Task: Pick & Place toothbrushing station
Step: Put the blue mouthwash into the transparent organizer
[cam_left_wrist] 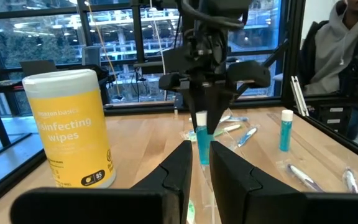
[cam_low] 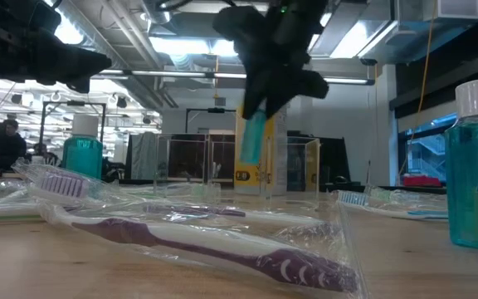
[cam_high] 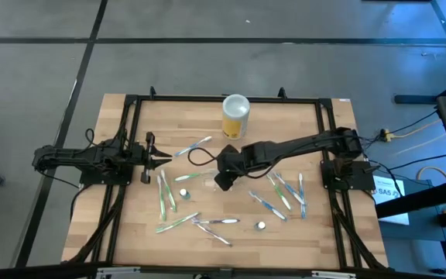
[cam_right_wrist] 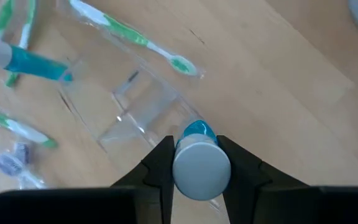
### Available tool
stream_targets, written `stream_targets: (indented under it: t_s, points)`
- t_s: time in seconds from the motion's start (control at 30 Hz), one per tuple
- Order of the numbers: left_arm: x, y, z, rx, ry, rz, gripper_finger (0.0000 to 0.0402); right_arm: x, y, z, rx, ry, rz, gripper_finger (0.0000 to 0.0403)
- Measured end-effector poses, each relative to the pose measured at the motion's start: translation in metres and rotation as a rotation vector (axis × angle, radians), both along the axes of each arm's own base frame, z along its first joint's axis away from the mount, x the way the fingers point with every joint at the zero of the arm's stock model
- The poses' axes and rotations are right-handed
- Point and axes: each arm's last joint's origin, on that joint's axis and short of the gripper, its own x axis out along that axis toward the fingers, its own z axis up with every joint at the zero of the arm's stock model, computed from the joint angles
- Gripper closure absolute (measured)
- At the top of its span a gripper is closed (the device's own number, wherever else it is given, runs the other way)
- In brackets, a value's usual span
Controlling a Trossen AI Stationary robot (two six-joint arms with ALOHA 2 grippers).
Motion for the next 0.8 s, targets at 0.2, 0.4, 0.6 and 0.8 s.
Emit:
stream_targets:
  t_s: [0.2, 0.4, 0.6, 0.8]
  points:
    - [0.000, 0.000, 0.001, -0.003, -0.008, -0.001, 0.0349, -0.001, -0.002, -0.008, 0.005, 0.048, -0.032, 0.0307]
    - [0.000, 0.000, 0.000, -0.008, -0.004, -0.003, 0.0349, -0.001, -0.002, -0.007, 0.004, 0.041, -0.054, 0.0307]
    - [0.000, 0.000, 0.000, -0.008, 0.002, -0.003, 0.0348, 0.002, 0.000, -0.013, 0.002, 0.061, 0.046, 0.0307]
    - [0.000, 0.000, 0.000, -0.008, 0.002, -0.004, 0.0350, 0.004, 0.001, -0.017, -0.018, 0.078, 0.170, 0.0307]
